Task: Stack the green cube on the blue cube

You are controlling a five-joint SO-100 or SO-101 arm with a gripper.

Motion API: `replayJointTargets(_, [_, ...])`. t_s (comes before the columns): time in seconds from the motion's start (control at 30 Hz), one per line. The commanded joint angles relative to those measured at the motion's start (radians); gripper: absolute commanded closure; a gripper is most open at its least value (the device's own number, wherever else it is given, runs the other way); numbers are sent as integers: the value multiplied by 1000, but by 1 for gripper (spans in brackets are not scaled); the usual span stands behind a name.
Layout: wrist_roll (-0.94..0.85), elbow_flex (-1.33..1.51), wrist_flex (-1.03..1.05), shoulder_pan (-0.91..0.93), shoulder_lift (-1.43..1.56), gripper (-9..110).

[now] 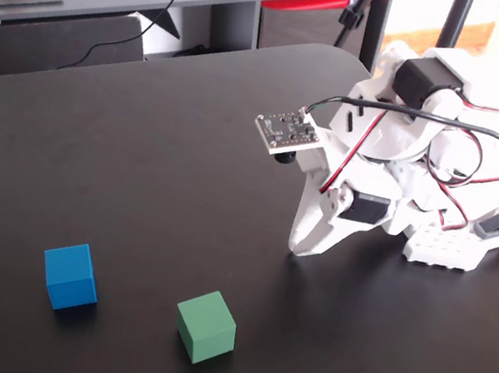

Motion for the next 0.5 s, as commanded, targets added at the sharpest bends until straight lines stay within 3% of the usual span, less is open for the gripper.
replayJointTargets(0.0, [-123,38,14,71,-3,101])
replayJointTargets(0.47, [-129,38,14,63,-3,101])
